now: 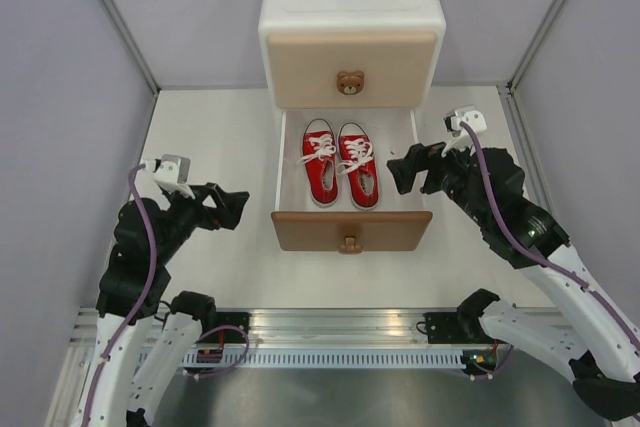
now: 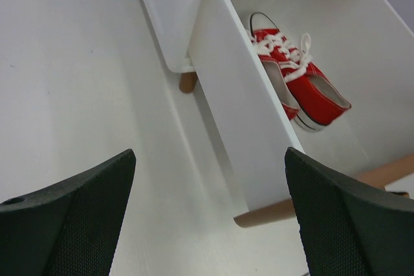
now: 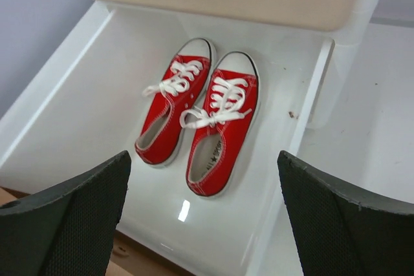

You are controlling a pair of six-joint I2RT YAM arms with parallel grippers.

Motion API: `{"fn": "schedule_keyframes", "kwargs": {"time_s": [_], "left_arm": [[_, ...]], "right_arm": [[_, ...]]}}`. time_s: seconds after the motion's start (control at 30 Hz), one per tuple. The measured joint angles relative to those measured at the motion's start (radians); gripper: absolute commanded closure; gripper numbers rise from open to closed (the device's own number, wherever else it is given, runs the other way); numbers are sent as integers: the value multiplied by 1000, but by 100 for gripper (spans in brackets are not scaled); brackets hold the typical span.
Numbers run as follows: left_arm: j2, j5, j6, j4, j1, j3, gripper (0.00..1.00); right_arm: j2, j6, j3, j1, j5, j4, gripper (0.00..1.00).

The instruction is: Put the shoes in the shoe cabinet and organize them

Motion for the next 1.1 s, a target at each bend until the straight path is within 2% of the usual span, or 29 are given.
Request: {"fn": "schedule_keyframes", "kwargs": {"time_s": [0.17,0.47,0.83,1.1], "left_arm": [[-51,112,41,-72,0,-1,1],[-100,237,87,-97,0,0,0],[47,433,101,-100,-1,5,0],[130,517,110,-101,-19,6,0]], "right_arm": [[-106,-35,-92,0,-7,-43,2],[-253,-70,-185,0,-90,-98,2],[-322,-97,-239,0,-214,-154,2],[-246,-98,-225,1,-312,-160,2]]}}
